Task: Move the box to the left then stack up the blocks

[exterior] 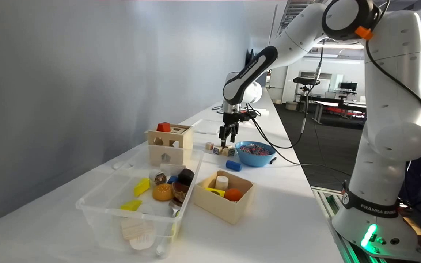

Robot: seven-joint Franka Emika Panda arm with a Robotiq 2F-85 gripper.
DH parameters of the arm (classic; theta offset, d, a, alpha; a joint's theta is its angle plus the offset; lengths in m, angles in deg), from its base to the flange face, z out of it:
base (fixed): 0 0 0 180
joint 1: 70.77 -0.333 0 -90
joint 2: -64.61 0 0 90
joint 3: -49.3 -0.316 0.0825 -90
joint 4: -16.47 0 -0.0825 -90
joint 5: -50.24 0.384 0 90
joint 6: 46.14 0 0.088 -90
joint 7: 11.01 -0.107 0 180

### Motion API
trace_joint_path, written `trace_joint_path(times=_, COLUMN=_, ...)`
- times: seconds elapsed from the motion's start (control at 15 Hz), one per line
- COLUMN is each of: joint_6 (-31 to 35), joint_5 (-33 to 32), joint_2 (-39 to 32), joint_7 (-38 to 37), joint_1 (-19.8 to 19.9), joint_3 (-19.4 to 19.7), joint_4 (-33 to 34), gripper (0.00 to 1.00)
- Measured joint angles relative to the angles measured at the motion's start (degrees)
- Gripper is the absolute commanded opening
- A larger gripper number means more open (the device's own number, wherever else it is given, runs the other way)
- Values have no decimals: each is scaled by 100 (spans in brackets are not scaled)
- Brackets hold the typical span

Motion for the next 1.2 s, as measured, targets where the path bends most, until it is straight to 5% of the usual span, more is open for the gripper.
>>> trace_joint_path(times=0.8, joint_6=-5, joint_5=27, joint_2=183, joint_7=265, joint_1=43, joint_3=44, joint_4=-208, gripper=100)
trace_joint_path(times=1.0, joint_6=6, joint_5=27, joint_2=127, joint_7=335, joint_1=43, joint_3=44, joint_4=-224, gripper=70)
trace_joint_path(times=1.2, joint_6=186, joint_5=27, joint_2=52, joint_7=448, joint_1=43, joint_3=42, joint_4=-227, gripper=53)
